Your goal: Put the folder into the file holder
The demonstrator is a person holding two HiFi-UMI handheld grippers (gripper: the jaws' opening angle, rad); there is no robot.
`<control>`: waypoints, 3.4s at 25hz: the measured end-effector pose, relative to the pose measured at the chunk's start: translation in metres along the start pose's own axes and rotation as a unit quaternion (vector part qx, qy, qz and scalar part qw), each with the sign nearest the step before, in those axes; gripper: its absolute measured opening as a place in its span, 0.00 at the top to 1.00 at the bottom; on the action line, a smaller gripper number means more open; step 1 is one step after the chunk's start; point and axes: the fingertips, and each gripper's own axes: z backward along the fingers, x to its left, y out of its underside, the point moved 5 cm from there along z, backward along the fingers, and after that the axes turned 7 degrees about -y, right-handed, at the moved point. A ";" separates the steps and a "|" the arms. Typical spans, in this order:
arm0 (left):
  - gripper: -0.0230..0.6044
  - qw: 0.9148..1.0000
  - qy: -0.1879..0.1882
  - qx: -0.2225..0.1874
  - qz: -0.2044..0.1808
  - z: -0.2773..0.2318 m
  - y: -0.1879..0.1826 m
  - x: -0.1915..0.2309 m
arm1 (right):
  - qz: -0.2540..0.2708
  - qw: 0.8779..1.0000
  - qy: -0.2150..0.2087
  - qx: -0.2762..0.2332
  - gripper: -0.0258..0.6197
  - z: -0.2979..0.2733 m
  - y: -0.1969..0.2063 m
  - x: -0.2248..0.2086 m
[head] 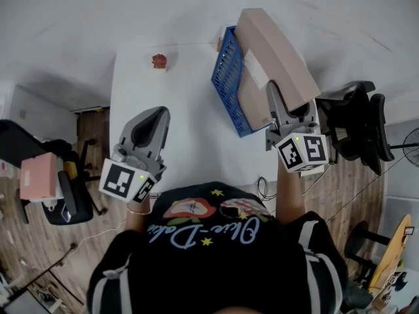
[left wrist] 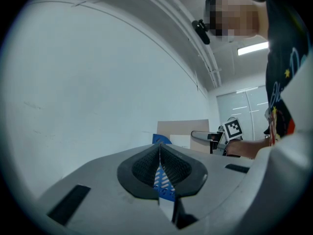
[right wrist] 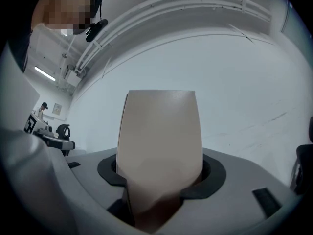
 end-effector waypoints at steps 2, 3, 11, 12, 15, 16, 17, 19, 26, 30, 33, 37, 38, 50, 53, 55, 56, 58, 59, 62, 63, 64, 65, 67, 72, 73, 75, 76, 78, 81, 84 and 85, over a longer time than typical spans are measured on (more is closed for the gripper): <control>0.96 1.000 0.001 0.001 -0.001 0.000 0.001 0.000 | -0.001 1.000 0.000 0.001 0.56 0.000 0.003 0.000; 0.96 1.000 0.001 0.002 -0.001 0.000 0.001 0.000 | -0.002 1.000 -0.001 0.002 0.56 0.000 0.005 0.000; 0.96 1.000 -0.001 0.000 -0.001 0.000 0.001 0.001 | -0.002 1.000 0.002 0.016 0.56 0.000 0.017 0.001; 0.96 1.000 -0.001 0.000 -0.002 0.000 0.002 0.001 | -0.002 1.000 0.002 0.018 0.56 0.000 0.019 0.001; 0.96 1.000 -0.001 0.001 -0.001 0.000 0.002 0.002 | -0.003 1.000 0.002 0.021 0.56 -0.001 0.024 0.001; 0.96 1.000 -0.001 0.001 -0.001 0.000 0.002 0.002 | -0.002 1.000 0.001 0.022 0.56 -0.001 0.025 0.002; 0.96 1.000 -0.002 0.000 -0.001 0.001 0.002 0.002 | -0.001 1.000 0.001 0.025 0.56 -0.001 0.026 0.003; 0.96 1.000 -0.002 -0.001 0.000 0.001 0.001 0.001 | 0.001 1.000 -0.001 0.029 0.56 0.000 0.029 0.004; 0.96 1.000 -0.002 -0.001 0.001 0.001 0.002 0.001 | -0.002 0.999 0.000 0.038 0.56 0.001 0.037 0.005; 0.96 1.000 0.000 0.000 0.001 0.001 0.002 0.000 | -0.001 0.999 -0.001 0.045 0.55 0.002 0.040 0.006; 0.96 1.000 0.000 -0.001 -0.001 0.002 0.002 0.000 | 0.000 0.999 0.000 0.053 0.55 0.001 0.044 0.006; 0.96 1.000 -0.001 -0.002 0.000 0.001 0.002 0.000 | -0.004 0.998 -0.002 0.060 0.55 0.001 0.049 0.006; 0.96 1.000 0.000 -0.003 0.001 0.001 0.002 -0.001 | -0.004 0.998 -0.003 0.061 0.55 0.001 0.049 0.005; 0.96 1.000 0.017 0.001 -0.002 0.002 0.000 -0.010 | 0.010 0.998 0.016 0.064 0.51 0.014 0.035 0.006; 0.96 1.000 0.028 0.004 -0.001 0.000 0.001 -0.017 | 0.006 0.998 0.022 0.052 0.51 0.027 0.023 0.006; 0.96 0.999 0.039 0.008 0.001 -0.003 0.003 -0.023 | 0.000 0.999 0.024 0.036 0.51 0.038 0.014 0.007; 0.96 0.999 0.046 0.009 -0.001 -0.005 0.005 -0.027 | -0.004 0.999 0.025 0.024 0.51 0.044 0.009 0.008; 0.96 0.998 0.062 0.010 -0.002 -0.010 0.007 -0.034 | -0.005 0.999 0.033 -0.001 0.51 0.059 -0.003 0.011; 0.96 0.997 0.070 0.013 0.001 -0.013 0.008 -0.038 | -0.002 0.999 0.038 -0.012 0.51 0.066 -0.008 0.012; 0.96 0.995 0.098 0.018 0.000 -0.023 0.011 -0.051 | 0.003 0.998 0.050 -0.036 0.51 0.088 -0.020 0.014; 0.96 0.994 0.108 0.018 -0.003 -0.026 0.011 -0.056 | -0.002 0.997 0.054 -0.046 0.53 0.095 -0.022 0.013; 0.96 0.993 0.117 0.018 -0.005 -0.029 0.011 -0.061 | -0.009 0.997 0.060 -0.057 0.63 0.102 -0.023 0.012; 0.96 0.992 0.125 0.018 -0.006 -0.031 0.012 -0.066 | -0.016 0.996 0.065 -0.066 0.76 0.109 -0.023 0.011; 0.96 0.990 0.138 0.018 -0.004 -0.035 0.012 -0.074 | -0.025 0.995 0.074 -0.069 0.86 0.119 -0.019 0.010; 0.96 0.988 0.153 0.019 0.001 -0.039 0.014 -0.088 | -0.022 0.996 0.086 -0.012 0.95 0.128 0.002 0.014; 0.96 0.988 0.154 0.020 0.000 -0.039 0.014 -0.090 | -0.024 0.996 0.085 -0.005 0.95 0.129 0.005 0.015; 0.96 0.988 0.154 0.020 -0.001 -0.039 0.015 -0.091 | -0.025 0.996 0.085 -0.001 0.95 0.130 0.006 0.015; 0.96 0.988 0.153 0.021 -0.001 -0.039 0.015 -0.091 | -0.025 0.996 0.085 0.000 0.95 0.130 0.005 0.014; 0.96 0.989 0.150 0.021 -0.002 -0.038 0.015 -0.090 | -0.023 0.996 0.084 0.001 0.95 0.131 0.004 0.014; 0.96 0.989 0.148 0.019 -0.003 -0.037 0.014 -0.091 | -0.022 0.996 0.080 0.006 0.96 0.131 0.004 0.015; 0.96 0.989 0.148 0.019 -0.004 -0.037 0.014 -0.091 | -0.024 0.997 0.075 0.010 0.96 0.129 0.006 0.016; 0.96 0.989 0.147 0.020 -0.004 -0.037 0.014 -0.091 | -0.024 0.997 0.074 0.011 0.96 0.128 0.006 0.016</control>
